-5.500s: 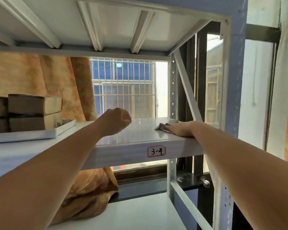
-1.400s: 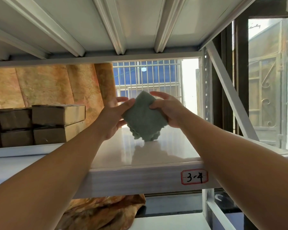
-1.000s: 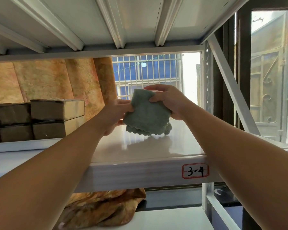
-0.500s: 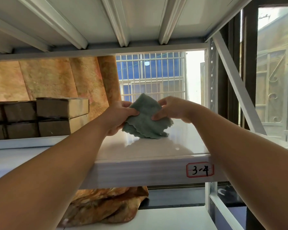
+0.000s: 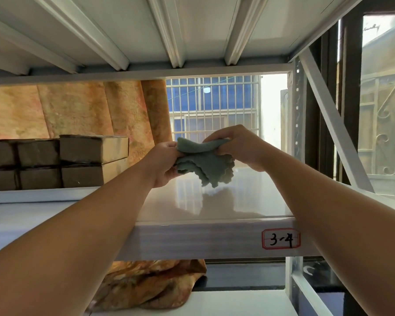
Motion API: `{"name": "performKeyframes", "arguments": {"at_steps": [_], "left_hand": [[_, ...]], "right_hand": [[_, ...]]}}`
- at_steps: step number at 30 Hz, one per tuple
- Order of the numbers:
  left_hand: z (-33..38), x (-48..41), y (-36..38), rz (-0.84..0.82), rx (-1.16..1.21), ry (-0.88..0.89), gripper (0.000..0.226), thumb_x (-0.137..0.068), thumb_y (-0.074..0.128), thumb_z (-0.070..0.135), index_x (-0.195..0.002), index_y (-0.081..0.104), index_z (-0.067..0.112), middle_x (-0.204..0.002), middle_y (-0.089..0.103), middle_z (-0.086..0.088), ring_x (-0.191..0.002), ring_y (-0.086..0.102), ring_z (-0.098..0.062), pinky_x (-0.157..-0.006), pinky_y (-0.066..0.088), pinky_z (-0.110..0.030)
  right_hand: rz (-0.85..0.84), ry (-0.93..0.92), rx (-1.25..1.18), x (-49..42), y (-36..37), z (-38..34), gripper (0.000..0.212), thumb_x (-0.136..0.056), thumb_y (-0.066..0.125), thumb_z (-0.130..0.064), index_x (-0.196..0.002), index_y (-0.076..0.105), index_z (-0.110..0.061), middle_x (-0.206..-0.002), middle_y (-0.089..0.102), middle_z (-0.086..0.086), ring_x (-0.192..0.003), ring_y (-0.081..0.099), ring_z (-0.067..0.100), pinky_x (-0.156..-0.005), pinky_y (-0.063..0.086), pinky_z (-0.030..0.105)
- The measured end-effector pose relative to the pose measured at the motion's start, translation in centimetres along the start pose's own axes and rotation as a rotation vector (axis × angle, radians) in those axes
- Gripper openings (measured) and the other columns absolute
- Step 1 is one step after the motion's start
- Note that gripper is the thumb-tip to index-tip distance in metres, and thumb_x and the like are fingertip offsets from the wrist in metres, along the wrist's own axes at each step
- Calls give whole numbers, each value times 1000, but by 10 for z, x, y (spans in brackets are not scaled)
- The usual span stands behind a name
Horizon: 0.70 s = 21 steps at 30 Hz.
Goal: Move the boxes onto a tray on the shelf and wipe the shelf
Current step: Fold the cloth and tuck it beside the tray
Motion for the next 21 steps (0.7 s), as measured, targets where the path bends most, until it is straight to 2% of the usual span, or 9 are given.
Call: {"name": "performKeyframes", "arguments": {"at_steps": [4,6,9,11,14,15,17,19,21], "left_hand": [[4,-2,0,2,80,17,19,-96,43,-1,-107,58,-3,-93,60,-17,-72,61,-20,-56,58,-23],[6,0,3,-29,108,14,21,-97,42,1,-105,61,-4,-94,62,-18,-75,63,-22,-61,59,-25],[9,5,6,-41,144,14,27,-96,37,-5,-95,63,0,-91,66,-18,-77,67,-25,-62,62,-29],[11,7,5,-12,142,21,30,-95,34,-7,-96,62,4,-95,64,-18,-80,66,-27,-60,62,-31],[11,5,8,-50,194,18,29,-96,39,8,-116,58,-1,-114,59,-21,-94,64,-31,-70,61,-35],[10,5,8,-56,221,9,34,-97,43,17,-123,54,-1,-118,57,-21,-97,64,-31,-73,61,-37],[8,3,10,-73,171,8,41,-94,54,29,-123,51,1,-116,58,-19,-98,63,-27,-81,59,-38],[8,2,10,-52,-23,48,33,-89,62,18,-118,51,6,-115,57,-17,-97,62,-24,-86,56,-36],[7,-1,1,42,-95,68,42,-85,62,0,-121,45,12,-123,49,-16,-102,60,-26,-83,55,-34]], "right_hand": [[-10,30,-144,1,-2,0,41,-81,42,19,-88,71,-11,-84,64,3,-79,58,14,-70,52,23],[-43,45,-180,2,-1,1,47,-82,37,21,-82,71,-13,-87,63,6,-81,58,16,-72,54,26],[-116,31,2,1,8,6,53,-83,39,21,-82,74,-18,-97,66,14,-91,60,25,-82,56,35],[-85,28,104,-1,8,9,53,-83,40,20,-88,75,-19,-93,67,10,-86,58,22,-75,53,28],[-20,11,170,-1,3,8,55,-81,35,19,-92,75,-17,-88,65,5,-81,55,19,-70,49,27],[-5,5,188,-1,2,8,54,-81,35,19,-92,76,-15,-91,66,7,-83,58,24,-73,52,31],[3,-15,229,-1,4,6,50,-83,38,17,-94,76,-12,-97,69,11,-91,62,32,-83,56,41],[-39,-29,309,0,11,3,43,-87,43,12,-102,75,-12,-99,70,10,-92,63,29,-86,55,39],[-95,2,367,2,13,6,36,-91,48,4,-112,71,-13,-96,69,6,-84,62,19,-77,54,22]]}}
Point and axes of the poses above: each hand's wrist, its own x-axis away from the middle knuckle, its own y-axis out of the palm, z = x × y, the point moved 8 cm from there along -x, towards the middle knuckle
